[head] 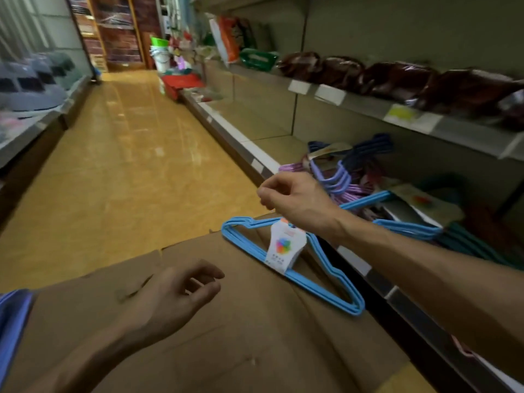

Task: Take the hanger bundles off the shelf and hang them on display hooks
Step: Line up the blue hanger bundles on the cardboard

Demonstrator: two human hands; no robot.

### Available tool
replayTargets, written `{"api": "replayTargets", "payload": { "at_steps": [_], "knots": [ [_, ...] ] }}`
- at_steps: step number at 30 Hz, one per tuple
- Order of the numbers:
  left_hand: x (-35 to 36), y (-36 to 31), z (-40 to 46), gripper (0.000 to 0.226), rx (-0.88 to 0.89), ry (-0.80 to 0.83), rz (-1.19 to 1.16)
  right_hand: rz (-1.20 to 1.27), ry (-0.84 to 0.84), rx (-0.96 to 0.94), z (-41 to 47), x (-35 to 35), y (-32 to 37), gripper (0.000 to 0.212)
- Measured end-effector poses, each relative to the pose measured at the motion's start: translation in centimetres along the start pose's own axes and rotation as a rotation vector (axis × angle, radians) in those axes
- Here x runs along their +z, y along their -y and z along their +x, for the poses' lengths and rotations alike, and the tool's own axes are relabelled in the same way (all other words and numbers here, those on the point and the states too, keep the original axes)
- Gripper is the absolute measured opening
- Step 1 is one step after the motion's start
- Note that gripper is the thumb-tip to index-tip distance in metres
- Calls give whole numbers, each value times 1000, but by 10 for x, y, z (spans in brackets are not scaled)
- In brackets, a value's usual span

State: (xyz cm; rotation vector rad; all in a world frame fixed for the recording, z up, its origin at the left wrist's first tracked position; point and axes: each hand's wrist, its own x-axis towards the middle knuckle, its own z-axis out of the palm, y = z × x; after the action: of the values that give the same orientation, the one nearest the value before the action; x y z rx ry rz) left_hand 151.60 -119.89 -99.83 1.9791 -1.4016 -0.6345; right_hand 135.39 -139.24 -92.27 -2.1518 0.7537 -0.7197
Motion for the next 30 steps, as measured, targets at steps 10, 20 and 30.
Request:
{"api": "replayTargets", "payload": {
  "at_steps": [10, 20, 30],
  "knots": [
    [29, -63, 36, 13, 55, -90, -416, 64, -450, 424, 21, -103, -78, 11],
    [54, -89, 77, 17, 130, -157, -482, 82, -428, 557, 65, -119, -114, 23],
    [77, -120, 128, 15, 101, -164, -626, -93, -267, 617, 98, -100, -130, 29]
  ]
}}
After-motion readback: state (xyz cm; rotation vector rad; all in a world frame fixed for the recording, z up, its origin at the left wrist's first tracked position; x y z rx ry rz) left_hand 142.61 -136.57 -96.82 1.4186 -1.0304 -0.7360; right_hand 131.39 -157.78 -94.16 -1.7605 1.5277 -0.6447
